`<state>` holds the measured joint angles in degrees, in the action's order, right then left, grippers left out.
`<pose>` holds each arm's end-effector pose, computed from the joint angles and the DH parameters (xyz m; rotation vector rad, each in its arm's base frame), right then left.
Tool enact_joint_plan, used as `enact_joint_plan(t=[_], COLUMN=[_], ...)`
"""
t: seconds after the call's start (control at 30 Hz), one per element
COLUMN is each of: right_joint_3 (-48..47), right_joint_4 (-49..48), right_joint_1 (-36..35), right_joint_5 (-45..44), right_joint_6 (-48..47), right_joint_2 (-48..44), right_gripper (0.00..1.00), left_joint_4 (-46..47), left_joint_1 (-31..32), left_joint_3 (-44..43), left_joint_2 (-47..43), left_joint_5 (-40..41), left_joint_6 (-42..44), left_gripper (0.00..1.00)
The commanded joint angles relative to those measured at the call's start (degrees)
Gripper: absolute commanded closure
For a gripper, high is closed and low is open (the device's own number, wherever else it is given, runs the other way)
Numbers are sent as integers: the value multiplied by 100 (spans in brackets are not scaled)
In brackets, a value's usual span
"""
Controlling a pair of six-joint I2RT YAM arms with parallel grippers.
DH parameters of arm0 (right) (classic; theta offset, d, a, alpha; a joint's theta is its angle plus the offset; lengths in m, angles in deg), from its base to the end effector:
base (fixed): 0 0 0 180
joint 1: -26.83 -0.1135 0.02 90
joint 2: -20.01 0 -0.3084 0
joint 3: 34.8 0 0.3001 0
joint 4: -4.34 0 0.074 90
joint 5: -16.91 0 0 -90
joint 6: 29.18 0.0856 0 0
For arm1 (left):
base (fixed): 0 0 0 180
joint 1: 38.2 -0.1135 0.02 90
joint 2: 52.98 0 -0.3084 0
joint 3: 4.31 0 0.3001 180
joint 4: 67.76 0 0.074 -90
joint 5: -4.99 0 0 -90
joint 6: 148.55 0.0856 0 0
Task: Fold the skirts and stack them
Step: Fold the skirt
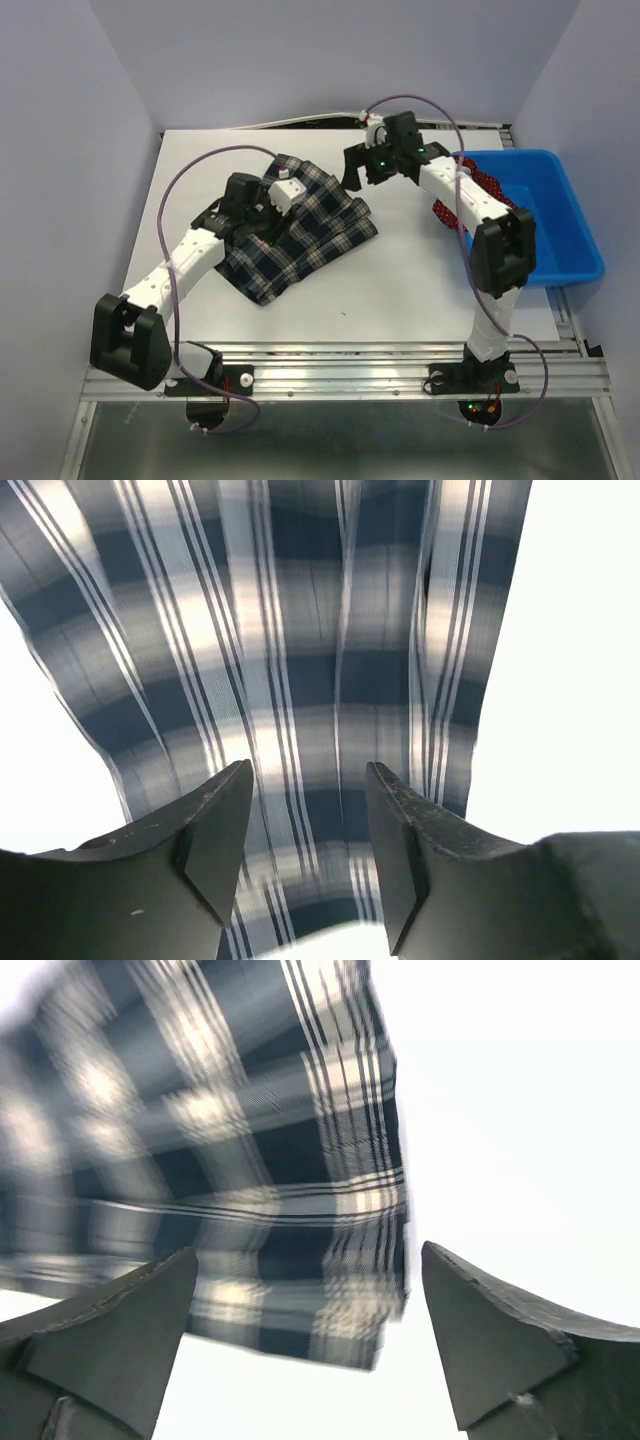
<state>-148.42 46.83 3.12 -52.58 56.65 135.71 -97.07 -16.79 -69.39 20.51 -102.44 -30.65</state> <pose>0.5039 0.2540 0.2723 -0.7405 2.2427 0.5872 0.3187 -0.1525 0.2701 1.0689 1.9317 -0.2758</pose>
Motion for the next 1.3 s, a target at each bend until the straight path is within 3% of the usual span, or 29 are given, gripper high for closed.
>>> enact_joint_plan(t=[0.0,0.07,0.17,0.2,0.27,0.47,0.7,0.93,0.97,1.07,1.27], right_joint_3=[573,1407,3041,3463,4262,4618,4628,4337,4320,4276,4319], right_joint_4=[-555,-670,-1905,-2840,-3594,-4211,-4142,-3773,-3755,-3694,-3579], right_joint_1=[410,463,463,463,463,463,463,410,358,358,305], right_joint_5=[787,1067,1558,1578,1500,938,463,287,269,225,94], right_joint_6=[1855,2556,3706,4008,4387,4476,4284,4037,4003,3994,3959], right_joint_2=[-987,-1215,-1558,-1785,-1893,-1700,-1059,-505,-478,-408,-381], right_gripper=[4,10,22,32,44,59,69,69,69,70,70], left_joint_4=[626,758,1057,1118,1250,1295,1286,1128,1119,988,715], left_joint_1=[337,504,724,794,961,1102,1208,1260,1269,1278,1357], left_joint_3=[-762,-1034,-1132,-1150,-1246,-1633,-1932,-2169,-2187,-2266,-2240], left_joint_2=[752,1199,1518,1684,1939,2633,3127,3303,3277,3215,2838], left_joint_5=[134,222,153,135,152,73,56,-15,-23,-146,-410], left_joint_6=[-969,-1337,-1454,-1454,-1437,-1436,-1349,-1287,-1287,-1305,-1331], left_gripper=[40,39,39,38,36,32,35,62,75,98,100])
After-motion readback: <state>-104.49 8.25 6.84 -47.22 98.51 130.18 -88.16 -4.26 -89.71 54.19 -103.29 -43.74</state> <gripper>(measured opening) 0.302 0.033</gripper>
